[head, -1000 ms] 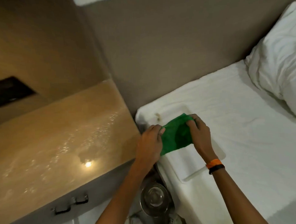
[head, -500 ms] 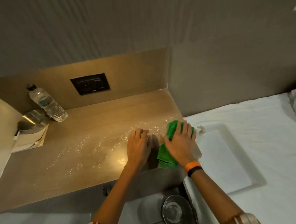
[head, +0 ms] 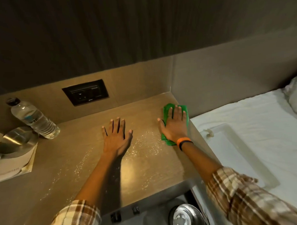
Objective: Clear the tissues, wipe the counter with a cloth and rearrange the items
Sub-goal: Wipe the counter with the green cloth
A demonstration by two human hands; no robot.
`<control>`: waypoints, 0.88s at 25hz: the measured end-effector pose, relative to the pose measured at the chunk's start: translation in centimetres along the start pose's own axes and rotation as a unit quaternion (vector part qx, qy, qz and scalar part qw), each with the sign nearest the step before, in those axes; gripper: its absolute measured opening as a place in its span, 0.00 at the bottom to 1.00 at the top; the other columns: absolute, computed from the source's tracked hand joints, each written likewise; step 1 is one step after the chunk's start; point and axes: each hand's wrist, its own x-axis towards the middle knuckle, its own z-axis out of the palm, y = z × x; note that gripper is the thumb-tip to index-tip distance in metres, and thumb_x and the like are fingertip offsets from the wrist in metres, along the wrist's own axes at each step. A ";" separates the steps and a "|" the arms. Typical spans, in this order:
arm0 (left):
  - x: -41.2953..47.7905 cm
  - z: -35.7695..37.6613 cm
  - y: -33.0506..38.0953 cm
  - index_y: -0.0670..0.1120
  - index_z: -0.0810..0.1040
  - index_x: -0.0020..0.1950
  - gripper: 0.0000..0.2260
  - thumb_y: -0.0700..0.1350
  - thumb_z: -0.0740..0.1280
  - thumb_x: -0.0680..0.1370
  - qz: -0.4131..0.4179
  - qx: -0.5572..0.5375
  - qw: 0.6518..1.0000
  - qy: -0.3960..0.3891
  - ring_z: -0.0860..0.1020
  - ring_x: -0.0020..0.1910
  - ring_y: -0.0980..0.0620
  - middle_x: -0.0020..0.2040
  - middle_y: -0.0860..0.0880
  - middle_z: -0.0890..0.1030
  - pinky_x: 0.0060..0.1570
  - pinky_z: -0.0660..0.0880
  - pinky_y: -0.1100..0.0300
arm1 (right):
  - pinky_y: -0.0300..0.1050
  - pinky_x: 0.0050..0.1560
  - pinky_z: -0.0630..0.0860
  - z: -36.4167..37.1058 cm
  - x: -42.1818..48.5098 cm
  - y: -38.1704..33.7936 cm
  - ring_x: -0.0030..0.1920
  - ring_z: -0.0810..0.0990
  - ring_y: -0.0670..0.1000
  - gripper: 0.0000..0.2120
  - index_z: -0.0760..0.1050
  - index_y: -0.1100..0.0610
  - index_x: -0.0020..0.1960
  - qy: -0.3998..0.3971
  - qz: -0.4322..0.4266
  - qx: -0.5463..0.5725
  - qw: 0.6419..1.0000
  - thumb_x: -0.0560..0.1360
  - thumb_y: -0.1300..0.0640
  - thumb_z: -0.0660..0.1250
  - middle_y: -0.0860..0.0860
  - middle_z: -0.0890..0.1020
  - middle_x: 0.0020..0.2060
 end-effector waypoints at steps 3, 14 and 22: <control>0.4 1.3 -0.3 0.53 0.42 0.82 0.33 0.68 0.39 0.80 0.001 -0.007 1.000 0.012 0.38 0.81 0.49 0.83 0.51 0.41 0.77 0.36 0.37 | 0.59 0.82 0.39 -0.7 5.5 -2.3 0.83 0.42 0.60 0.39 0.44 0.61 0.83 -0.017 -0.051 -0.025 0.998 0.83 0.35 0.46 0.61 0.46 0.82; 0.8 0.7 -0.4 0.54 0.42 0.82 0.34 0.68 0.41 0.80 0.003 -0.032 0.999 0.009 0.36 0.80 0.50 0.82 0.52 0.39 0.77 0.35 0.37 | 0.56 0.83 0.42 -0.2 -7.0 4.2 0.83 0.40 0.52 0.38 0.43 0.55 0.83 0.006 -0.202 -0.073 0.977 0.82 0.32 0.40 0.55 0.45 0.83; 0.4 -2.1 0.4 0.50 0.52 0.82 0.29 0.61 0.46 0.84 -0.019 -0.097 0.995 -0.034 0.44 0.82 0.46 0.83 0.47 0.48 0.78 0.37 0.40 | 0.57 0.83 0.40 2.1 -10.8 -7.9 0.83 0.40 0.54 0.43 0.42 0.58 0.83 -0.046 -0.135 0.070 0.987 0.80 0.32 0.51 0.56 0.43 0.83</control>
